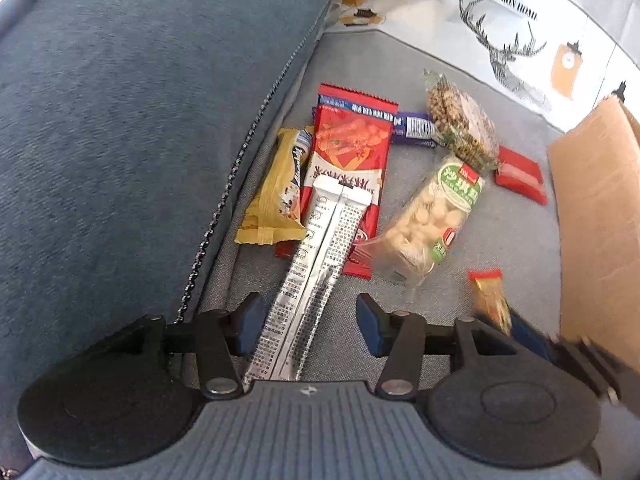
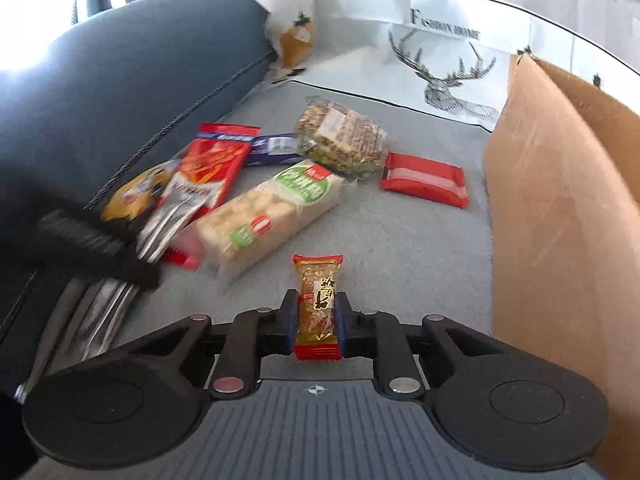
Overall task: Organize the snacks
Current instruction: 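Grasp the small red-gold wrapped cake with the right tool while the left tool grasps the silver stick packs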
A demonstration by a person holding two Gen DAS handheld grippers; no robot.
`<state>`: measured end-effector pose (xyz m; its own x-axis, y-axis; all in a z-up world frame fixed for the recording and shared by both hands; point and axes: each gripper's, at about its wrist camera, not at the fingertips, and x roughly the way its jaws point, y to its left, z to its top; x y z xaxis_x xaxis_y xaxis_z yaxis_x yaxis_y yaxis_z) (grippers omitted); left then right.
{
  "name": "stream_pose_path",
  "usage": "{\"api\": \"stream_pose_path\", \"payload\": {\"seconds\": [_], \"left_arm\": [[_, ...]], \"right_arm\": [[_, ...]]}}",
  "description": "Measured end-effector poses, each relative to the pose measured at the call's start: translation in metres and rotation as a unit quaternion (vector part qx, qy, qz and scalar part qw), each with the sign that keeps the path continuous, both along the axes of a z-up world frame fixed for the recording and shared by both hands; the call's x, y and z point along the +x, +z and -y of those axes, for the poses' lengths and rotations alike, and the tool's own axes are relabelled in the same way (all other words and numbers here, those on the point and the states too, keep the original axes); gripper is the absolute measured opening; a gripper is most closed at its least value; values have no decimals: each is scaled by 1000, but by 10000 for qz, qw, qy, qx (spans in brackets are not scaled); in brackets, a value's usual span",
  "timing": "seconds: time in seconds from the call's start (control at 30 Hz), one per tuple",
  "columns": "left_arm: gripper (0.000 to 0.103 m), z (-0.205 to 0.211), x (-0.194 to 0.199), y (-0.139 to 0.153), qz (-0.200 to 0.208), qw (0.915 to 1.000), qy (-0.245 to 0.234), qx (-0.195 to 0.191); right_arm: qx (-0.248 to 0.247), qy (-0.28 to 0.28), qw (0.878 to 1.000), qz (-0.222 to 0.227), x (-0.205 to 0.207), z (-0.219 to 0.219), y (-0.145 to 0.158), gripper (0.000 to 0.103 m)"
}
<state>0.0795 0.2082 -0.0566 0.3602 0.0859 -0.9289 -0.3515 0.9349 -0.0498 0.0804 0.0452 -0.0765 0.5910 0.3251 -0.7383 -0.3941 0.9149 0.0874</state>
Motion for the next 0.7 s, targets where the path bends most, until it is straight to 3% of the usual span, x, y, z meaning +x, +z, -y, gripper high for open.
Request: {"api": "stream_pose_path", "payload": {"seconds": [0.17, 0.33, 0.37, 0.4, 0.57, 0.7], "left_arm": [[60, 3, 10, -9, -173, 9998, -25, 132], [62, 8, 17, -15, -261, 9992, -118, 267], [54, 8, 16, -14, -236, 9993, -132, 242], [35, 8, 15, -13, -189, 9995, -144, 217], [26, 6, 4, -3, 228, 9996, -161, 21], [26, 8, -1, 3, 513, 9959, -547, -496]], "right_arm": [[105, 449, 9989, 121, -39, 18, 14, 19], [185, 478, 9987, 79, -56, 28, 12, 19], [172, 449, 9988, 47, -57, 29, 10, 19], [162, 433, 9989, 36, -58, 30, 8, 19], [119, 318, 9994, -60, -56, 32, 0, 19], [124, 180, 9997, -146, -52, 34, -5, 19]]}}
